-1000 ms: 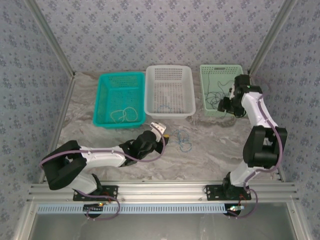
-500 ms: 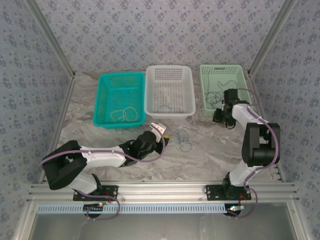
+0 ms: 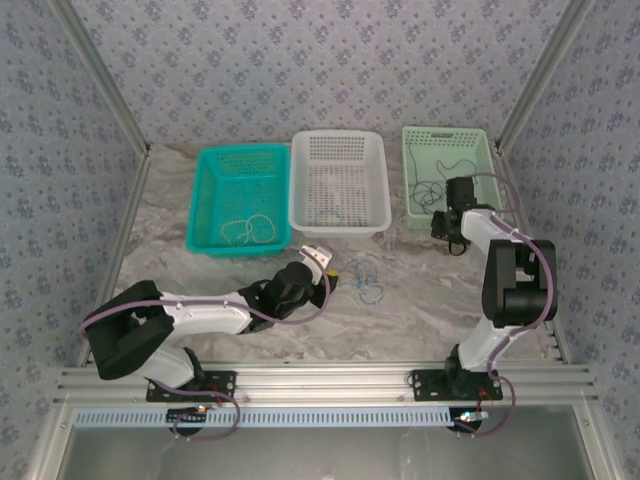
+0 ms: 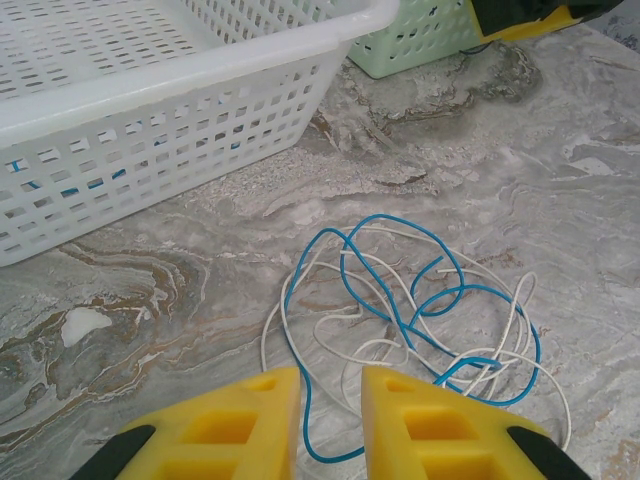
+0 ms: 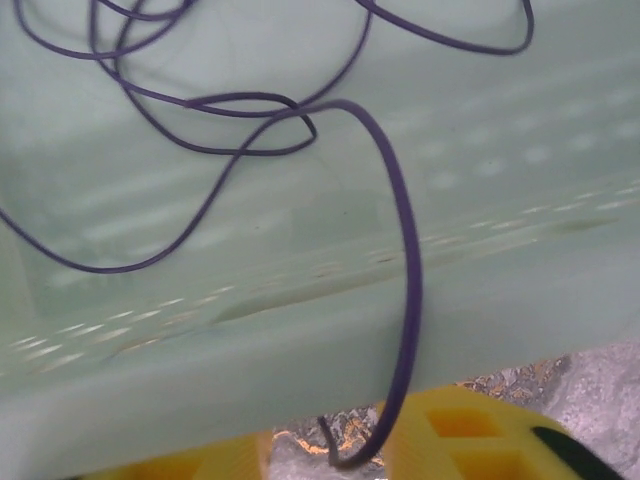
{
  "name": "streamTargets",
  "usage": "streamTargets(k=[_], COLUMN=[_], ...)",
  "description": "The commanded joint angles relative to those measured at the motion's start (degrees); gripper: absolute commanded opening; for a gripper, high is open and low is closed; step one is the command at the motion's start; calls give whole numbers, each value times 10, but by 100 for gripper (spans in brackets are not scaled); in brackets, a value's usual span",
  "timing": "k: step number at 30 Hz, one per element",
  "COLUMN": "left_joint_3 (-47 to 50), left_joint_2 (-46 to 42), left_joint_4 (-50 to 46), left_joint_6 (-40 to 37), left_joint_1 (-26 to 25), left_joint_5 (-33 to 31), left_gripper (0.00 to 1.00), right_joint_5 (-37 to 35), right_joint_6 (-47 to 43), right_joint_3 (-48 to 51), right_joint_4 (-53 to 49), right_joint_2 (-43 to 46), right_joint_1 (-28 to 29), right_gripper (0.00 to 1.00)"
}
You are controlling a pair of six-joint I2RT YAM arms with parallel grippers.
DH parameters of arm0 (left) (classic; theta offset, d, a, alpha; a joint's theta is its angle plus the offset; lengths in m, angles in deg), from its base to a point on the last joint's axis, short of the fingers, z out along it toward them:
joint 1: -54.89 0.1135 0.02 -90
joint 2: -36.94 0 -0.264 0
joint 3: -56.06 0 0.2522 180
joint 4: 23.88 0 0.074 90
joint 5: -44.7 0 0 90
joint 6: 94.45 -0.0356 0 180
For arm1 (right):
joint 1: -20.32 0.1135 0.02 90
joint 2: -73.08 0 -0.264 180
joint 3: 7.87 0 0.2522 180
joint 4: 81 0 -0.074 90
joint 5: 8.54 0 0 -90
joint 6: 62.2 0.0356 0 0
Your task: Untangle the cables
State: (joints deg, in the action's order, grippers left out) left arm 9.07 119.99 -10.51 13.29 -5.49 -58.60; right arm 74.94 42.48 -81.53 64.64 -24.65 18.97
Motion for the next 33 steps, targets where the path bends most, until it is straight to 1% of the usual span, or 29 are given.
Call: streamTargets(k=[1,4,7,8,13,16,19,21,25,27,29,31,32,33], left_joint_3=[-1,0,0,1,5,6,5,2,-6,-8,-6,-1,2,4], left_joint_2=[-8,-7,-6,-6,-8,-7,-4,0,12,15,14,9,5,0], left_joint_4=[9,12,13,13,13,15,18,19,21,20,20,17,15,13], left_joint_6=[8,8,10,10,12,13,12,12,16,21,26,31,33,34], left_joint_1=[3,3,3,3,3,3,3,3,3,3,3,3,3,3], left_joint_5=[3,2,4,5,2,1,2,3,9,14,14,12,9,6], left_gripper=[23,23,23,23,23,23,23,23,23,23,23,23,23,23], right_joint_5=[-22,-24,-14,-11,-3,-7,-3,7,29,53,69,80,82,76], right_joint_6=[4,5,8,8,8,6,6,3,-6,-11,-15,-18,-18,-18], right_joint_3=[-14,-2,2,6,8,1,-15,-41,-117,-168,-215,-247,-260,-272], right_joint_4=[-7,4,7,6,-25,-65,-100,-117,-131,-136,-162,-164,-166,-171], right_joint_2=[-9,1,9,14,59,102,146,158,121,68,14,-27,-46,-61], right_joint_1=[1,-2,-6,-6,2,13,14,12,-1,-14,-25,-31,-35,-37], right_gripper=[24,10,1,0,0,0,0,0,0,0,0,0,3,11])
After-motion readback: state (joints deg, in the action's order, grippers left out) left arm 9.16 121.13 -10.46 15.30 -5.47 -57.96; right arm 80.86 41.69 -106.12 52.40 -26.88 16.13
